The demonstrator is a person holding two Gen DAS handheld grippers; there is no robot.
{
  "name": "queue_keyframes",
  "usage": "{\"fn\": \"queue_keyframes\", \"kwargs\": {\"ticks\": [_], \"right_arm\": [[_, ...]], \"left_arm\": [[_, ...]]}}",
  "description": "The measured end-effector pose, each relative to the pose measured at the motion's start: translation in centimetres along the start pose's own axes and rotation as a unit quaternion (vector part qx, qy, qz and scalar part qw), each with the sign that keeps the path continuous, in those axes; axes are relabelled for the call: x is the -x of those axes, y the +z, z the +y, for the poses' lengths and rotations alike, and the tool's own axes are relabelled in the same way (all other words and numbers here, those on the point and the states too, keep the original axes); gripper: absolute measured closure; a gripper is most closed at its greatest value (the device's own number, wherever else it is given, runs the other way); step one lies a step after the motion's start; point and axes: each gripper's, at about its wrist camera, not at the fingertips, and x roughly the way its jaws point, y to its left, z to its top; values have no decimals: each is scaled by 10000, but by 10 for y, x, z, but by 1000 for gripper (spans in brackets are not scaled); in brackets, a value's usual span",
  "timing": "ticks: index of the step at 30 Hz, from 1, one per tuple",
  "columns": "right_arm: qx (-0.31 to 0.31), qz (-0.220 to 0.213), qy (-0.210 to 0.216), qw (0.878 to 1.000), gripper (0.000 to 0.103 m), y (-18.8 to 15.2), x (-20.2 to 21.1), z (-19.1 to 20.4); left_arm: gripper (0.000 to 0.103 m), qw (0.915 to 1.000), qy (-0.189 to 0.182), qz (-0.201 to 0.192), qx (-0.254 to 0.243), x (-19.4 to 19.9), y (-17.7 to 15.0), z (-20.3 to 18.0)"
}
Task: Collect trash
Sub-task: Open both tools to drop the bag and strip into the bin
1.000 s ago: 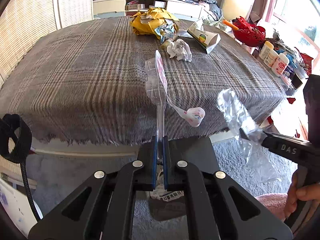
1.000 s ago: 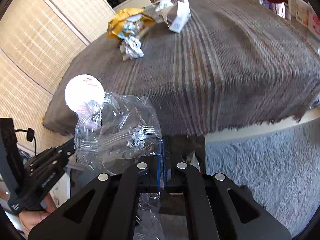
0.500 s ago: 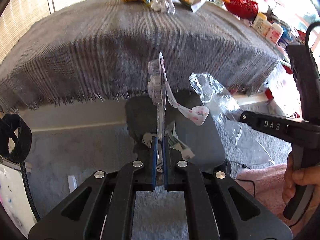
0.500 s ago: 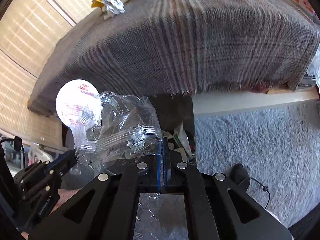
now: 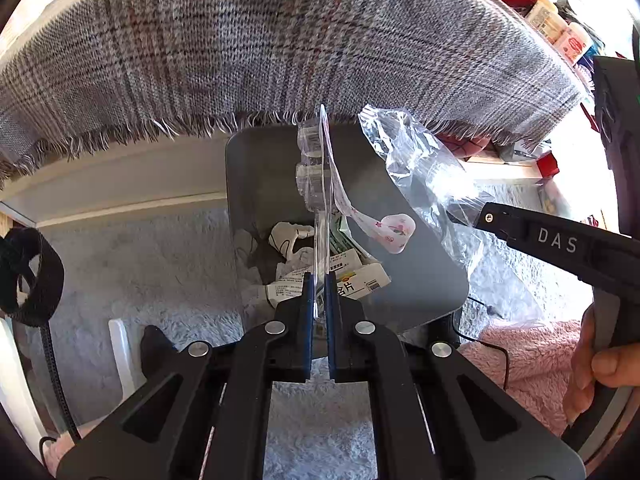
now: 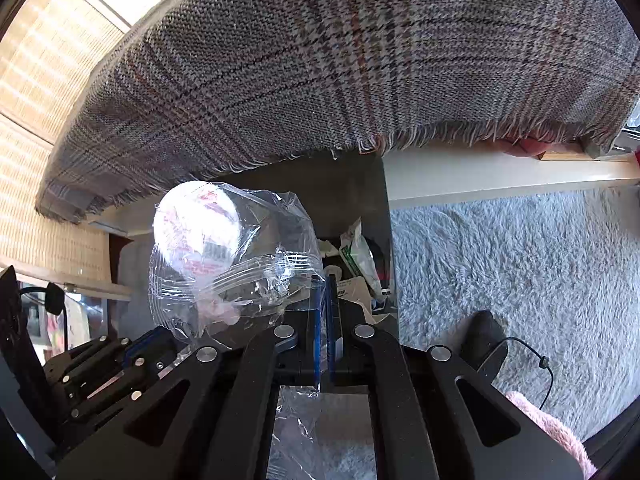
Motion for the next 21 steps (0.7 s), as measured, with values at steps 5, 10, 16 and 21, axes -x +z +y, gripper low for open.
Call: {"fn": "queue_keyframes", "kwargs": {"ticks": [5,10,16,21], "right_arm": [[-20,-5,-13,10000,96,2,2,1],[-8,11,3,10000,95,4,1,3],[-91,-24,-25,10000,74,7,3,1],[-59,-103,-30,9999,55,9,7,2]], "left_arm": [[98,10000,-7,22,64,-3,2,1],[98,9999,9,26,120,-4,5,3],[87,9999,40,23,111,2,6,5],[78,9999,69,-40,142,8,9,8]]}}
